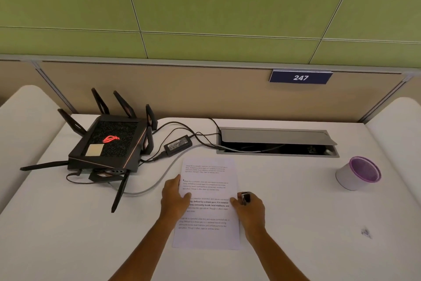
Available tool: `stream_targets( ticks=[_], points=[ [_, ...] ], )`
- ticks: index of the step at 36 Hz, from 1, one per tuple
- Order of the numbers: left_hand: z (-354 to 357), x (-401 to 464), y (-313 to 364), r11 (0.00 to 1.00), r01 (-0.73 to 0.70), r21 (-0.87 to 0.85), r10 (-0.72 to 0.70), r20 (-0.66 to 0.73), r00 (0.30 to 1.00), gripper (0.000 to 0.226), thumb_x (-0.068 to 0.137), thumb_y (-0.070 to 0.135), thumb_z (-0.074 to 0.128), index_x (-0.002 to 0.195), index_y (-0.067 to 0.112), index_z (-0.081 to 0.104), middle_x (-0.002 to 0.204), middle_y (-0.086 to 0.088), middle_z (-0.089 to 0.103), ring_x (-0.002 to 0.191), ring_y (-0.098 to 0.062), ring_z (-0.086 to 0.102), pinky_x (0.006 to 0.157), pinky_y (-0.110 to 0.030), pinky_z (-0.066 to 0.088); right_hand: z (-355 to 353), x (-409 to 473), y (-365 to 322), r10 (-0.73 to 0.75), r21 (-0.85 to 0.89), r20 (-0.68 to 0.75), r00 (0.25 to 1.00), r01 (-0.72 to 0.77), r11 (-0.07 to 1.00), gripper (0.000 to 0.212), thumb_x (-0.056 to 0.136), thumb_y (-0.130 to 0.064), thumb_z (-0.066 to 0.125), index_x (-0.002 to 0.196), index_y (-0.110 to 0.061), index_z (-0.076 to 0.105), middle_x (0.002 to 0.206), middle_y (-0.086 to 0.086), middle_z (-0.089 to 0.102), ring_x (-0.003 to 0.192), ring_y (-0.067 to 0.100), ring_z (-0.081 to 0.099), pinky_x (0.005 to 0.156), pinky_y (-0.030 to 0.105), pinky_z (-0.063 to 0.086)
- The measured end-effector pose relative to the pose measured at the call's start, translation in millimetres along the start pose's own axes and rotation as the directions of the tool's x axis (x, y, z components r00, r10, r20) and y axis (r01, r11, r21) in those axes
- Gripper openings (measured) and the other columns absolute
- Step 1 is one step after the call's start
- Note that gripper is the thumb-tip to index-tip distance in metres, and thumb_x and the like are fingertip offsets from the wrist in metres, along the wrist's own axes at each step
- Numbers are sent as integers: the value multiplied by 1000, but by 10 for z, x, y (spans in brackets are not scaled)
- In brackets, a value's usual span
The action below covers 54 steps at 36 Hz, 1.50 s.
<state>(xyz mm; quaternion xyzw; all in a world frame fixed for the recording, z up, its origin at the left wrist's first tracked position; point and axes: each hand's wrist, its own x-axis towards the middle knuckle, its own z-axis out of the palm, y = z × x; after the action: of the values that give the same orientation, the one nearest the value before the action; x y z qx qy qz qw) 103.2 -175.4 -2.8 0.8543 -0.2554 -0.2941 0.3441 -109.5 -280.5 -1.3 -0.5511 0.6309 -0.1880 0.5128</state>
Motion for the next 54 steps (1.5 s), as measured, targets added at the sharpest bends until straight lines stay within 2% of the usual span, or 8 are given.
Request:
stream_targets(
  ticks=[17, 26, 30, 35, 38, 44, 51, 54],
  points=[
    [-39, 86, -61, 996, 27, 83, -29, 24, 999, 76, 94, 30, 78, 159, 21, 39, 157, -9, 40, 139, -31, 50, 108, -49, 58, 58, -16, -61, -92, -209, 15, 996, 93, 973, 18, 90, -37, 77, 96, -31, 61, 94, -14, 67, 86, 12, 66, 71, 30, 53],
    [-44, -58, -202, 988, -26, 151, 31, -31, 999, 71, 95, 32, 77, 157, 19, 44, 156, -10, 47, 140, -32, 51, 112, -53, 53, -204, -19, -16, -96, 64, 52, 994, 93, 994, 28, 94, -27, 75, 119, -29, 62, 109, -13, 67, 98, 1, 62, 85, 23, 47],
    [30, -300, -348, 971, -125, 204, 147, -97, 984, 69, 93, 31, 79, 153, 16, 48, 150, -12, 55, 132, -34, 56, 106, -55, 53, -477, 140, 75, -127, 13, 93, 988, 127, 992, 46, 98, -28, 70, 142, -27, 55, 129, -9, 61, 116, 11, 59, 103, 29, 44],
    [183, -666, -517, 942, -237, 236, 282, -177, 943, 64, 93, 39, 69, 150, 18, 48, 151, -11, 55, 129, -35, 58, 102, -60, 51, -846, 428, 95, -213, -153, 123, 969, 230, 961, 56, 101, -24, 66, 153, -18, 46, 138, 0, 53, 128, 19, 52, 106, 29, 38],
    [278, -893, -583, 923, -271, 272, 327, -188, 926, 69, 91, 54, 51, 152, 21, 47, 157, -10, 47, 135, -33, 52, 106, -61, 47, -1017, 619, 57, -285, -267, 112, 952, 305, 914, 53, 99, -16, 69, 149, -13, 51, 128, 3, 58, 118, 18, 55, 99, 24, 36],
    [503, -1252, -737, 869, -337, 362, 410, -145, 901, 76, 83, 58, 54, 152, 28, 45, 161, -12, 44, 134, -29, 48, 101, -63, 50, -1294, 1043, -63, -373, -404, 74, 925, 370, 837, 46, 94, -7, 72, 139, -12, 62, 119, 8, 65, 112, 27, 63, 92, 24, 39],
    [652, -1477, -952, 827, -329, 456, 418, -107, 902, 71, 81, 63, 53, 142, 27, 54, 156, -8, 48, 130, -27, 50, 107, -59, 44, -1463, 1387, -172, -486, -590, 251, 837, 530, 609, 42, 99, -11, 68, 140, -14, 63, 129, 7, 71, 117, 28, 67, 102, 35, 51],
    [646, -1527, -977, 812, -333, 480, 435, -116, 893, 73, 96, 78, 27, 141, 27, 53, 155, -8, 49, 136, -24, 48, 110, -57, 37, -1464, 1493, -234, -498, -628, 297, 815, 559, 541, 40, 100, -17, 68, 139, -15, 64, 130, 9, 71, 116, 30, 67, 103, 39, 53]
  ],
)
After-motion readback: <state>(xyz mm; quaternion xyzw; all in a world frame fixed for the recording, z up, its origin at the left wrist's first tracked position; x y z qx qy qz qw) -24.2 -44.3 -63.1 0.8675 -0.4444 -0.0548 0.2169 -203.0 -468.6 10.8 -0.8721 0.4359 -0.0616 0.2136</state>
